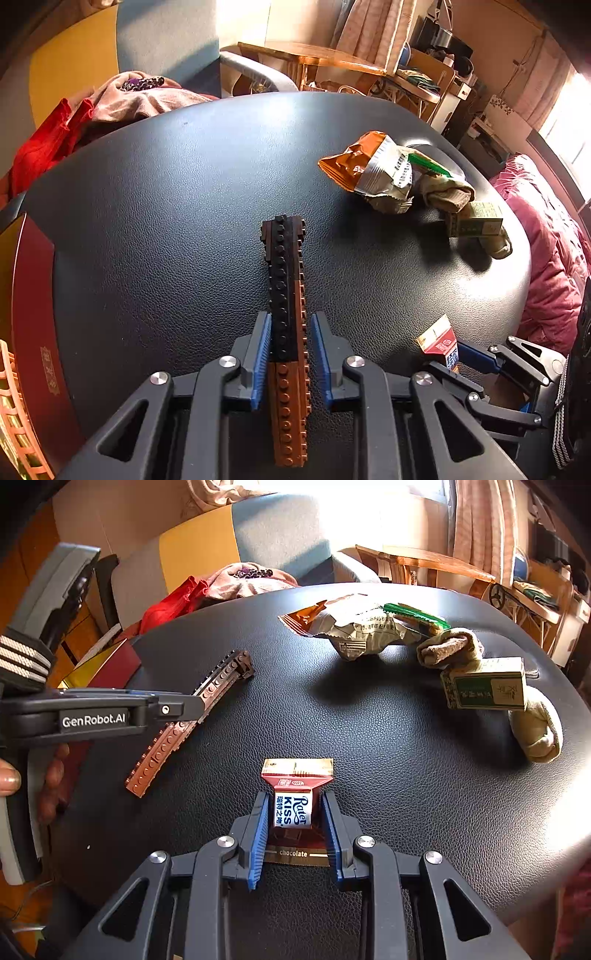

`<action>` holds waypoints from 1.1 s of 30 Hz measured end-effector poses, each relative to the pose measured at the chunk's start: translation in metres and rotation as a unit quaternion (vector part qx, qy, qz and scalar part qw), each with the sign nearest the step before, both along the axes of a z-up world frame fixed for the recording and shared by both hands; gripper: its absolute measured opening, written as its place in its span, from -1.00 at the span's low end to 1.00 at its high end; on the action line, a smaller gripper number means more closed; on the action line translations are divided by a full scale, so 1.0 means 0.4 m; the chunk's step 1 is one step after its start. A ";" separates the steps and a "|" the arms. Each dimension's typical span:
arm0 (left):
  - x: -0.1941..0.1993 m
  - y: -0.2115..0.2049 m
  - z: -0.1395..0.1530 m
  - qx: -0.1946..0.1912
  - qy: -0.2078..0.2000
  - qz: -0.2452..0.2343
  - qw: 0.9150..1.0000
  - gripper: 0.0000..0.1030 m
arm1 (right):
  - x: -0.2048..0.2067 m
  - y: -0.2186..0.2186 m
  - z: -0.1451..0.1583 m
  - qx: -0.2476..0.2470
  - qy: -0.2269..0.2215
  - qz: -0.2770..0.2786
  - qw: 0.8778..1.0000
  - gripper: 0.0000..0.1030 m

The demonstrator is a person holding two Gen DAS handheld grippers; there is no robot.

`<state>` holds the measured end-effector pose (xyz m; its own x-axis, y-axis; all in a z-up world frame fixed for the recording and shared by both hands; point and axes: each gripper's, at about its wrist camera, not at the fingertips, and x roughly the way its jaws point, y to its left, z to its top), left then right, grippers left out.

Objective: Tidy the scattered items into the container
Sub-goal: 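Carry the brown brick strip toward the gold tray with the left tool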

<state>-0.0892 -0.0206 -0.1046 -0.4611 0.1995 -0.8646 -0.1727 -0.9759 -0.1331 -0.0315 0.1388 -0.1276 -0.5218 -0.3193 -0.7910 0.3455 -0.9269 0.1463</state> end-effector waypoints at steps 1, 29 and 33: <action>0.003 0.003 -0.001 -0.003 0.002 -0.002 1.000 -0.62 | 0.000 -0.002 0.000 0.002 0.000 0.000 1.000 -0.46; 0.130 -0.024 0.022 -0.012 0.034 0.032 0.999 -0.63 | 0.001 -0.031 0.004 0.036 0.003 -0.020 0.999 -0.47; 0.163 -0.026 0.032 -0.006 0.044 0.032 0.998 -0.63 | 0.002 -0.028 0.006 0.030 0.001 -0.029 0.999 -0.48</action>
